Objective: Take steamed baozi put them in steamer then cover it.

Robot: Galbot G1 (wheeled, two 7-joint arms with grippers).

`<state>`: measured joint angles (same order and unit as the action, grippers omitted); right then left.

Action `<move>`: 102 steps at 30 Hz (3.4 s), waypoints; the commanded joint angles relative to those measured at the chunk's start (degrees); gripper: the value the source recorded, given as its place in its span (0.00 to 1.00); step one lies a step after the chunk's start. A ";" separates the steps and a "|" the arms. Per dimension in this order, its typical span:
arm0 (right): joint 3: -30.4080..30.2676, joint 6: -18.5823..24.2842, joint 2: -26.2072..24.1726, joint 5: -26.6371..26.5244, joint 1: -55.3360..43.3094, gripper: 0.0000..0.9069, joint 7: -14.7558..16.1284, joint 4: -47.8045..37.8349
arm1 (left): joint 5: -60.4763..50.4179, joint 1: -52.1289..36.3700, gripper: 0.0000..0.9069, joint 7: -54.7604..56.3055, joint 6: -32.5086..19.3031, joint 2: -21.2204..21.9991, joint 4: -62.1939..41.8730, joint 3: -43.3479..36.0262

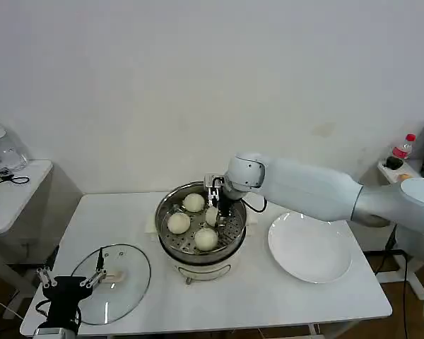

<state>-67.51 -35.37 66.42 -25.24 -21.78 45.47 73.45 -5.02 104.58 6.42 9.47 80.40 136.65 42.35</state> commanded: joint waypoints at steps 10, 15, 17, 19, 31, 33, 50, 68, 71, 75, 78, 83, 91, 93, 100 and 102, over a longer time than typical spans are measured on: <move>11.84 0.69 -14.16 -2.06 -0.46 1.00 -5.23 12.84 | 0.14 -0.60 1.00 0.02 0.04 -0.05 -0.55 -0.59; 24.12 3.39 -22.94 0.36 10.00 1.00 -20.04 22.98 | 0.22 -1.61 1.00 -0.03 0.06 -0.26 -1.40 -0.77; 33.53 6.90 -27.03 2.14 23.41 1.00 -27.89 26.46 | 0.25 -2.00 1.00 -0.16 0.05 -0.47 -1.94 -0.97; 43.02 11.49 -28.77 3.73 31.85 1.00 -33.93 28.49 | 0.15 -2.28 1.00 -0.14 0.05 -0.61 -2.52 -1.10; 103.50 39.25 -2.98 25.18 95.85 1.00 -41.00 36.44 | -11.65 -3.04 1.00 0.32 -2.17 -2.57 -9.03 -1.56; 109.07 41.45 0.52 23.88 99.79 1.00 -39.55 36.79 | -16.95 -2.12 1.00 0.34 -2.74 -3.31 -10.35 -1.45; 121.98 45.31 7.15 16.38 114.57 1.00 -35.74 36.49 | -65.26 -0.75 1.00 8.41 -11.38 -7.22 -26.08 -2.56; 121.38 45.77 8.98 17.22 115.51 1.00 -35.73 36.13 | -66.08 -9.22 1.00 3.53 -9.67 -12.71 -35.20 -3.61; 121.44 45.90 9.17 17.46 115.69 1.00 -35.79 36.20 | -65.65 -10.97 1.00 3.11 -9.59 -13.66 -37.27 -3.63; 121.64 46.10 9.34 17.64 116.02 1.00 -35.75 36.43 | -65.29 -12.58 1.00 2.90 -9.46 -14.32 -39.30 -4.14; 121.55 46.29 9.88 18.37 116.58 1.00 -35.79 37.27 | -65.50 -13.63 1.00 2.90 -9.41 -14.12 -40.15 -4.50; 121.40 46.42 10.59 19.04 116.96 1.00 -35.78 37.96 | -65.90 -14.99 1.00 2.71 -9.15 -14.19 -40.78 -5.15; 121.39 47.34 11.25 19.80 117.63 1.00 -35.83 37.45 | -65.79 -16.53 1.00 1.54 -8.65 -15.14 -40.64 -5.82; 121.38 47.46 11.44 19.85 117.60 1.00 -35.84 37.35 | -65.81 -16.98 1.00 1.42 -8.64 -15.21 -41.02 -6.00; 121.48 47.69 11.69 20.05 117.74 1.00 -35.78 37.38 | -65.96 -19.51 1.00 0.90 -8.44 -15.40 -42.69 -6.96; 121.48 47.79 11.67 20.11 117.87 1.00 -35.79 37.28 | -65.94 -20.46 1.00 0.97 -8.44 -15.39 -43.59 -7.10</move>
<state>53.81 12.16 77.91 -5.35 95.78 9.66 110.69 -70.74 87.06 7.68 1.03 65.32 95.26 35.59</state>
